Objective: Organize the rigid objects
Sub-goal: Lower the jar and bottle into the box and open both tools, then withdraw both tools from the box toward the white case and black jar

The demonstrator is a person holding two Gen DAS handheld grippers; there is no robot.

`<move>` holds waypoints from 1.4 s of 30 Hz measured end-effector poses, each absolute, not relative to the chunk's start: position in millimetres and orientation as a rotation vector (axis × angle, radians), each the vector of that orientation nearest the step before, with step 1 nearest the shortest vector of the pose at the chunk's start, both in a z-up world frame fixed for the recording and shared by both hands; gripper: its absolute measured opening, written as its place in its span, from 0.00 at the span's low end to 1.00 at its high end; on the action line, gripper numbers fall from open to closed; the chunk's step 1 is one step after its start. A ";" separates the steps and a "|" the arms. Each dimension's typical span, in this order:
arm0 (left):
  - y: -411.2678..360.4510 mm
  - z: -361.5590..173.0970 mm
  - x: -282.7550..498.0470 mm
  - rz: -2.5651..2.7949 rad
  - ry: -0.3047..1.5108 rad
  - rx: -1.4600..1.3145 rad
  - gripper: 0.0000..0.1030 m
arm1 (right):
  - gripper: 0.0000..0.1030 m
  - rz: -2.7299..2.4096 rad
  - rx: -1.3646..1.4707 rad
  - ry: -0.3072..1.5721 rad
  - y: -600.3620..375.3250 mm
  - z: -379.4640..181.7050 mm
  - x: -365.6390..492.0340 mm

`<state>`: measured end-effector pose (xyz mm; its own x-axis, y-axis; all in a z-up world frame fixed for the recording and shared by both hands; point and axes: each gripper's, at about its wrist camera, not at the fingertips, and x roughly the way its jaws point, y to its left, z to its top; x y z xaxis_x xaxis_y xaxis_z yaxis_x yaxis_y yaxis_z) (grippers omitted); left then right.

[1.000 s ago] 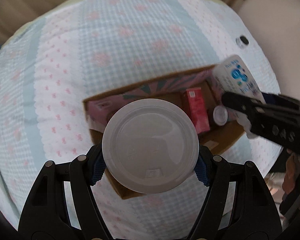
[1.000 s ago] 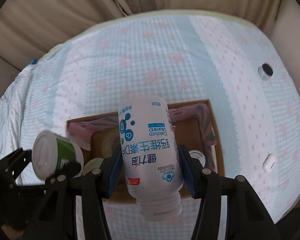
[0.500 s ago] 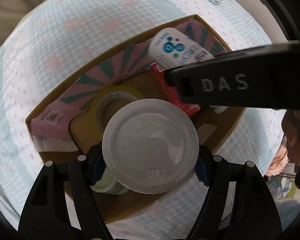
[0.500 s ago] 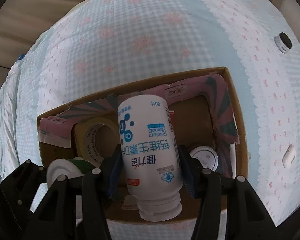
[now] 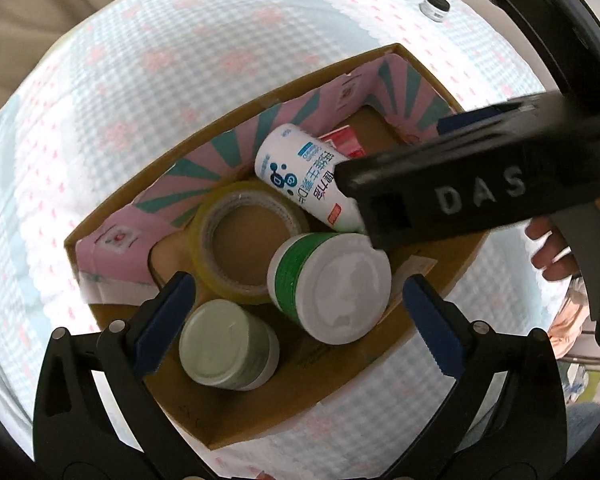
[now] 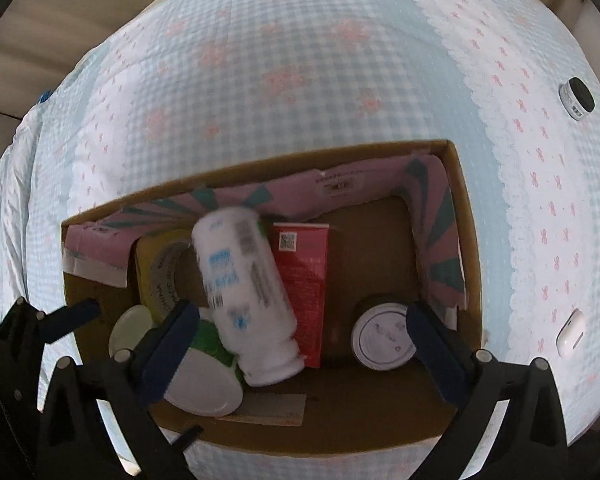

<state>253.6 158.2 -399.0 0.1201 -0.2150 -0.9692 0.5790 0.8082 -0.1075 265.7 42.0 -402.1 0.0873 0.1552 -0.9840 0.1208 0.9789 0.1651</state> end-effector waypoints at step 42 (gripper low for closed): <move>34.4 -165.3 122.6 -0.405 0.942 0.176 1.00 | 1.00 0.013 0.007 1.026 -98.7 -114.5 114.2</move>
<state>122.6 34.4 -165.3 0.5199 -0.2603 -0.8136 0.4115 0.9110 -0.0285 114.2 -98.7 -114.5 0.5181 0.0140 -0.8552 -0.0072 0.9999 0.0120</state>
